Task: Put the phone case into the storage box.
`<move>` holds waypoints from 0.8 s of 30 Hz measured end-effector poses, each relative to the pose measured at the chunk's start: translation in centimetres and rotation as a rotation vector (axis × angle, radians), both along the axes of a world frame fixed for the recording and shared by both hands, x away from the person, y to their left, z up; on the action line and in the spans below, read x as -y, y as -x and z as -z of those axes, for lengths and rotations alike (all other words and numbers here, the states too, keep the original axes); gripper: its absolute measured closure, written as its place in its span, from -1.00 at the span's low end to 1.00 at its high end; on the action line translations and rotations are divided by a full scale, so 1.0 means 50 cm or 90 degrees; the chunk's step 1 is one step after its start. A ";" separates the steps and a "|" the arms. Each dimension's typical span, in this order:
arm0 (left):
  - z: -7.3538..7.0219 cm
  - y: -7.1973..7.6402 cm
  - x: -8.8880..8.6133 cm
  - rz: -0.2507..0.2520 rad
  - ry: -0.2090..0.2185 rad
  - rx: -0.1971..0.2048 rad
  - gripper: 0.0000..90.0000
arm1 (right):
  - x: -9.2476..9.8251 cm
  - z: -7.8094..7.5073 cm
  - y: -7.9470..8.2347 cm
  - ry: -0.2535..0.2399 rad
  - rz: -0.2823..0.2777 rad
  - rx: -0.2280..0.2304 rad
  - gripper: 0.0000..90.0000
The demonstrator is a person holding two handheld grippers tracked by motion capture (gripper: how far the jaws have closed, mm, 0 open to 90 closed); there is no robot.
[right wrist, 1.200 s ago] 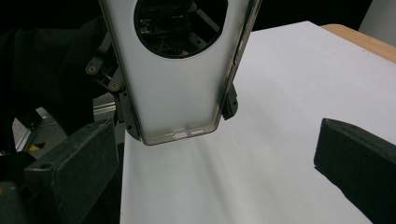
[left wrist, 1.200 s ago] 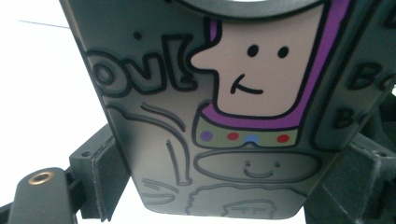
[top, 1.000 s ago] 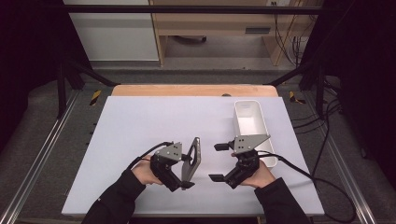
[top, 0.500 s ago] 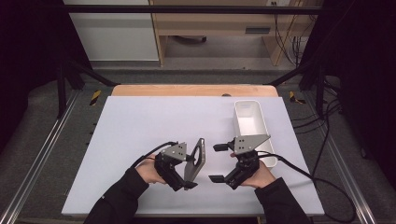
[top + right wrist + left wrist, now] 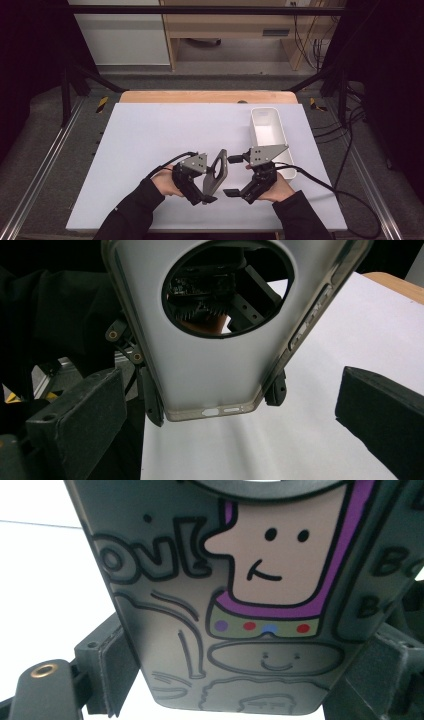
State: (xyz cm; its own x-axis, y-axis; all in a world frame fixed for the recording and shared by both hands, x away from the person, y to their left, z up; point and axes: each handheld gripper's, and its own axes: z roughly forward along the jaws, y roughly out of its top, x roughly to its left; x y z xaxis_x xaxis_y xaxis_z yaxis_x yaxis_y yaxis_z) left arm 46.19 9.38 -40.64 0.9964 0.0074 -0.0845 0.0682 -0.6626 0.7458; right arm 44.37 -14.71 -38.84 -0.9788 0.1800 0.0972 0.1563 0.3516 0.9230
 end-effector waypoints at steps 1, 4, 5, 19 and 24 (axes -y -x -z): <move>0.001 0.001 0.001 -0.001 0.001 -0.001 -0.74 | 0.000 0.000 0.000 0.000 -0.001 0.000 -0.99; 0.004 0.000 0.004 0.001 -0.003 -0.002 -0.74 | -0.002 0.002 0.001 -0.001 -0.007 -0.003 -0.99; 0.005 0.000 0.006 0.003 -0.005 -0.001 -0.74 | -0.002 0.002 0.001 0.000 -0.008 -0.004 -0.99; 0.012 0.004 0.023 0.017 -0.011 -0.005 -0.74 | -0.005 0.006 0.000 0.003 -0.011 -0.009 -0.99; 0.012 0.004 0.030 0.023 -0.010 -0.005 -0.74 | -0.006 0.007 0.000 0.001 -0.012 -0.009 -0.99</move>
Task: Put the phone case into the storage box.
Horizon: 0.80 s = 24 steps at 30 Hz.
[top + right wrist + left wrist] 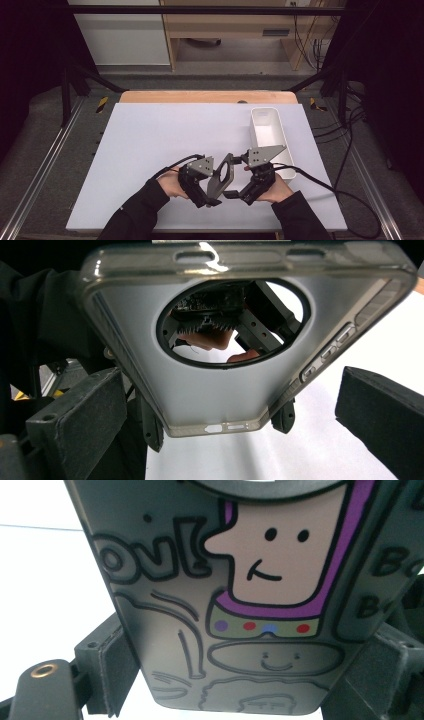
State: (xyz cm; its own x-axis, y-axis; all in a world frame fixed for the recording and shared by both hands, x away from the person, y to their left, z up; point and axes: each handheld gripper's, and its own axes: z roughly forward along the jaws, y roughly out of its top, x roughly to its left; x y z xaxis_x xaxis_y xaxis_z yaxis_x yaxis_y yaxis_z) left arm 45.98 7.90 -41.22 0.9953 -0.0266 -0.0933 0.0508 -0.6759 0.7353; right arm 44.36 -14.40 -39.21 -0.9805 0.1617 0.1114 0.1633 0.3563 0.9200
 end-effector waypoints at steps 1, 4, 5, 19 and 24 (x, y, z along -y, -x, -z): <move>0.000 0.000 0.001 0.000 0.003 0.001 -0.74 | 0.000 0.000 0.000 0.000 0.000 0.000 -0.99; -0.001 0.001 0.003 0.002 0.009 0.001 -0.74 | -0.001 0.001 0.000 -0.003 -0.001 -0.001 -0.99; -0.001 0.001 0.004 0.003 0.010 0.000 -0.74 | -0.001 0.001 0.001 -0.003 -0.001 0.000 -0.99; 0.001 0.005 0.015 0.010 0.004 0.003 -0.74 | -0.005 0.006 -0.001 -0.007 -0.006 -0.003 -0.91; 0.001 0.006 0.016 0.010 0.003 0.003 -0.74 | -0.005 0.006 0.000 -0.005 -0.016 -0.009 -0.86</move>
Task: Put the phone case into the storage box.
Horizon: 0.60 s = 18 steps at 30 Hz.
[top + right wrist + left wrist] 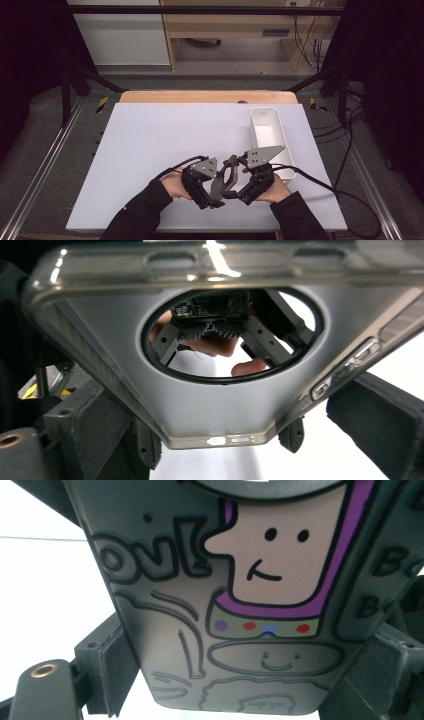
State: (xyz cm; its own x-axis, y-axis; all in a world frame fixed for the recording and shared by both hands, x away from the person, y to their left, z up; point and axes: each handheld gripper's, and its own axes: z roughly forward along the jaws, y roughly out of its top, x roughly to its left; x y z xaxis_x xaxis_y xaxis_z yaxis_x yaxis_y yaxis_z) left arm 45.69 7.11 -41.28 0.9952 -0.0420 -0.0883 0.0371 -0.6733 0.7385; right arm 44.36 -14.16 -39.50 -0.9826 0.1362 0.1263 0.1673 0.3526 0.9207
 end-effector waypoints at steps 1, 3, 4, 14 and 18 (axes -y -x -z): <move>0.000 0.000 0.000 -0.001 -0.001 0.001 -0.74 | 0.000 0.000 0.000 0.000 -0.002 -0.002 -0.84; 0.001 0.001 0.001 0.001 -0.005 0.002 -0.74 | 0.000 0.000 -0.001 -0.001 -0.005 -0.003 -0.83; 0.002 0.001 0.001 0.001 -0.006 0.001 -0.74 | 0.000 0.001 -0.001 -0.002 -0.005 -0.004 -0.83; 0.004 0.002 0.002 0.003 -0.009 0.005 -0.74 | 0.004 -0.004 0.000 -0.012 -0.009 -0.010 -0.77; 0.004 0.002 0.002 0.004 -0.008 0.004 -0.74 | 0.004 -0.005 -0.001 -0.012 -0.009 -0.011 -0.77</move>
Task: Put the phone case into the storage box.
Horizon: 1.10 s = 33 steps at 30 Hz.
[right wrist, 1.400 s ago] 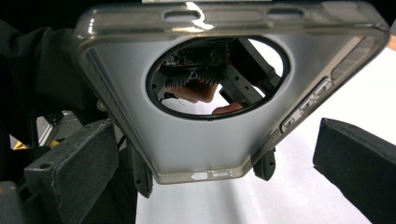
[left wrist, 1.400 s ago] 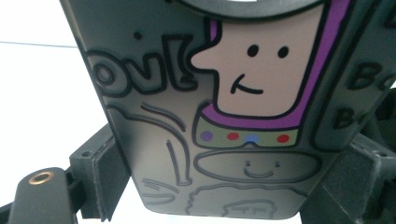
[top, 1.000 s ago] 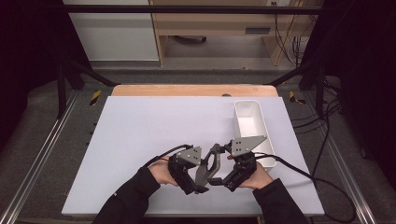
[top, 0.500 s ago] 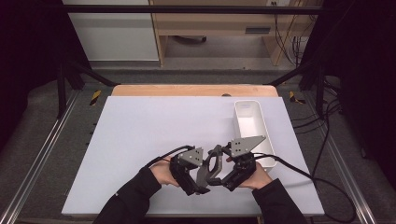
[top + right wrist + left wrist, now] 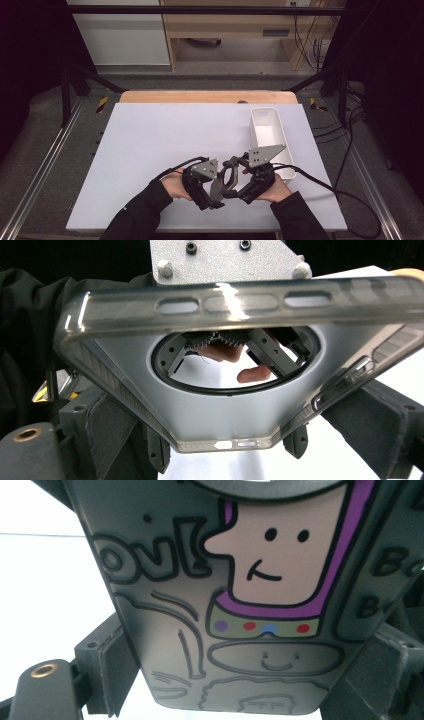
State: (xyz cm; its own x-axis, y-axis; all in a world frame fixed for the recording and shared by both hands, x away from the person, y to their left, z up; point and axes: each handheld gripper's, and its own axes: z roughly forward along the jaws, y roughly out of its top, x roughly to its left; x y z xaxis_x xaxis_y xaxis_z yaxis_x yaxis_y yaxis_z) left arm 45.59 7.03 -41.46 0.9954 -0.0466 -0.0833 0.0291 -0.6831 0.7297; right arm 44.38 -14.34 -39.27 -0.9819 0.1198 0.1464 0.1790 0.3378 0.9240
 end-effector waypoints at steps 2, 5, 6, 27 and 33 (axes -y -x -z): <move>0.000 0.000 0.000 0.001 -0.001 0.001 -0.74 | 0.000 0.000 0.000 0.000 0.000 0.000 -0.76; 0.000 0.000 0.000 0.001 -0.001 0.000 -0.74 | 0.000 0.000 0.001 0.002 -0.001 0.002 -0.76; 0.001 0.000 0.000 0.001 -0.001 0.000 -0.74 | 0.001 0.000 0.001 0.003 -0.002 0.003 -0.75; 0.003 0.002 0.001 0.009 -0.009 -0.003 -0.76 | 0.001 0.000 0.004 0.011 -0.003 0.006 -0.74; 0.000 0.004 -0.001 0.005 -0.011 -0.001 -0.86 | 0.003 -0.003 0.005 0.012 0.003 0.007 -0.73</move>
State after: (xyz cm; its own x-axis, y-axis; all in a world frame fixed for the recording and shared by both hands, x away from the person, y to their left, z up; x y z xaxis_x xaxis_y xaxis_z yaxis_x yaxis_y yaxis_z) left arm 45.40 7.08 -41.47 0.9949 -0.0534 -0.0855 0.0243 -0.6963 0.7173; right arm 44.15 -14.50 -39.12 -0.9830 0.1267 0.1331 0.1702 0.3545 0.9195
